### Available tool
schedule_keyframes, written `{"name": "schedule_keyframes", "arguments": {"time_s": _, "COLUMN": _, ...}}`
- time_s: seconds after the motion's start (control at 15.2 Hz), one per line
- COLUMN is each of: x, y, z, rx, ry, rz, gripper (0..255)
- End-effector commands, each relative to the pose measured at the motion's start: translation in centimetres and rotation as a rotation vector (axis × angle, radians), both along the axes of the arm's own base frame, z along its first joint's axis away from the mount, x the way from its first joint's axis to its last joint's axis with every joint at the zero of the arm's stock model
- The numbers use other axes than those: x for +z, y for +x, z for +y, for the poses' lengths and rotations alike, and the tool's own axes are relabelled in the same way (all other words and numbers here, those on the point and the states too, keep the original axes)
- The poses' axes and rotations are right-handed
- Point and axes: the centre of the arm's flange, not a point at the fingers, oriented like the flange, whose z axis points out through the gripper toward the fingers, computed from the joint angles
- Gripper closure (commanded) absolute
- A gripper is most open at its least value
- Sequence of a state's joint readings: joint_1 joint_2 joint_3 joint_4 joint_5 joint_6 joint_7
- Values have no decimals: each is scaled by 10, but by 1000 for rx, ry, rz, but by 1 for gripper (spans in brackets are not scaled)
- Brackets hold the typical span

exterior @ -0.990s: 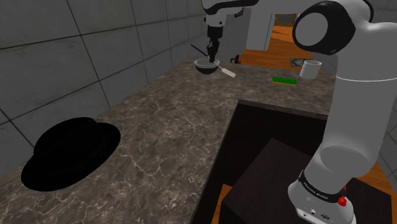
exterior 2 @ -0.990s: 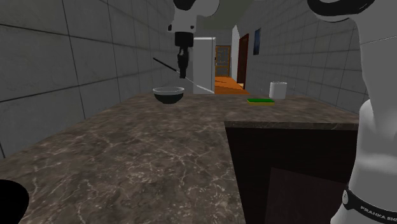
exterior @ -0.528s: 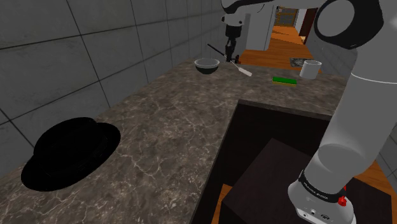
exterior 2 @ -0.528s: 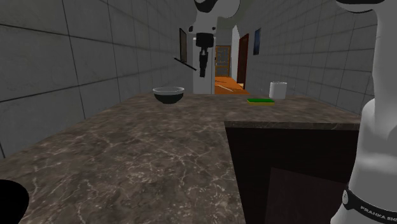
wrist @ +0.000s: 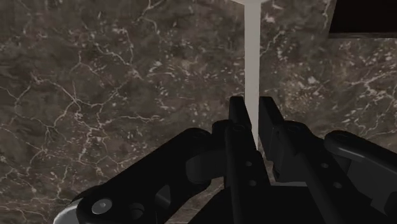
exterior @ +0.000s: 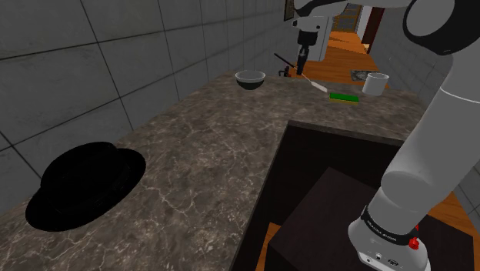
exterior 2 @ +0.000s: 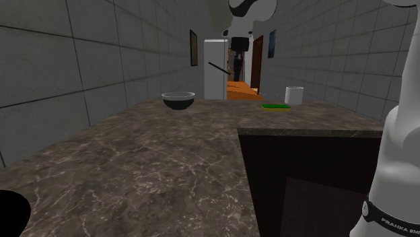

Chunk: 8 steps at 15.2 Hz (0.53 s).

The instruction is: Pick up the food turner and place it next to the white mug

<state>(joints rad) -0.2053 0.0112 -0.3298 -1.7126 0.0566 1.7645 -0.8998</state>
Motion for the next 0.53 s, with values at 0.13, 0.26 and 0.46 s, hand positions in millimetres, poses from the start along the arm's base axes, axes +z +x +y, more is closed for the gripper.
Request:
{"name": "schedule_keyframes", "arguments": {"time_s": 0.13, "x": 2, "y": -34, "z": -40, "rx": 1, "ry": 0, "rz": 0, "gripper": 255}}
{"name": "schedule_keyframes", "arguments": {"time_s": 0.26, "x": 2, "y": -52, "z": -59, "rx": 1, "ry": 0, "rz": 0, "gripper": 255}}
{"name": "schedule_keyframes", "arguments": {"time_s": 0.46, "x": 2, "y": -79, "z": -88, "rx": 1, "ry": 0, "rz": 0, "gripper": 255}}
